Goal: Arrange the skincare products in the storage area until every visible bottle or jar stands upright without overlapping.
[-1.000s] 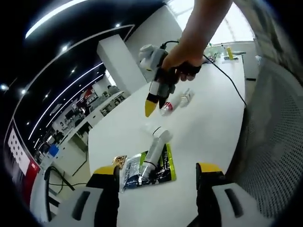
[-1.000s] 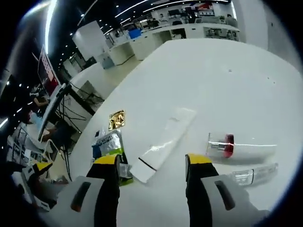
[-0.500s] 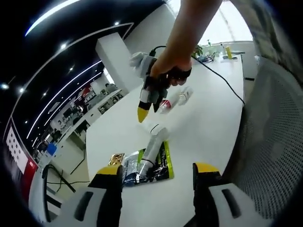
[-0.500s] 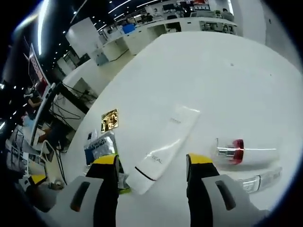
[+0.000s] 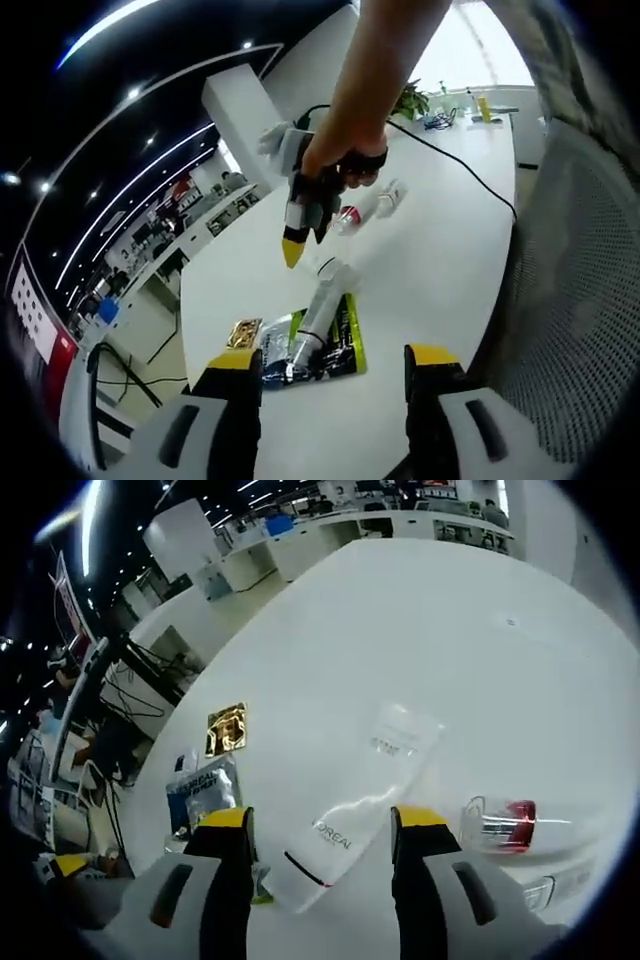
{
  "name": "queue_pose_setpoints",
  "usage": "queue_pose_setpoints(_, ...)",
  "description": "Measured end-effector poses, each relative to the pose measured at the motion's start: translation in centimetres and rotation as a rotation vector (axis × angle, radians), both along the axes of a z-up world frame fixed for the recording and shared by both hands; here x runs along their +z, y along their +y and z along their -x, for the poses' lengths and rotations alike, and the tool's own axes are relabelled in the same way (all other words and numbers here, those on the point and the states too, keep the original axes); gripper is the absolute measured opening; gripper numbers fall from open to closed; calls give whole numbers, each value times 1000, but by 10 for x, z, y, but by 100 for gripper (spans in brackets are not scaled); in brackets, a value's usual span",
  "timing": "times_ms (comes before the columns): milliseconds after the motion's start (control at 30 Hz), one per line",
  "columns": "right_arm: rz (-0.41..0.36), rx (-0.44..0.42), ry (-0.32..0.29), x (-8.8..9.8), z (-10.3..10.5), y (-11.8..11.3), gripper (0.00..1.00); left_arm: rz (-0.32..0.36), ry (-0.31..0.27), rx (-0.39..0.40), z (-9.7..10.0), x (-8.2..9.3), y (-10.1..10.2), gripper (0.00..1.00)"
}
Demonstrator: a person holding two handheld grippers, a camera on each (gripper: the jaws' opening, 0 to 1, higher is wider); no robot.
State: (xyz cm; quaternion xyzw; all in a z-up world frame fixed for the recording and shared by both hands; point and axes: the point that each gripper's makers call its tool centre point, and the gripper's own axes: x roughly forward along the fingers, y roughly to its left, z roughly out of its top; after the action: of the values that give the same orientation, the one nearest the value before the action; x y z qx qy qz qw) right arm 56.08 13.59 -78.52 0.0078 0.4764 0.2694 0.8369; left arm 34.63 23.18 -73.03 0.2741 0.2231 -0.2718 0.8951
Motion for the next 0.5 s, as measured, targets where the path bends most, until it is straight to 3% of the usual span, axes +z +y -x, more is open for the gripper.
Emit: queue_pose_setpoints(500,86,15,7,-21,-8,-9,49,-18,21,3,1,-4,1,56)
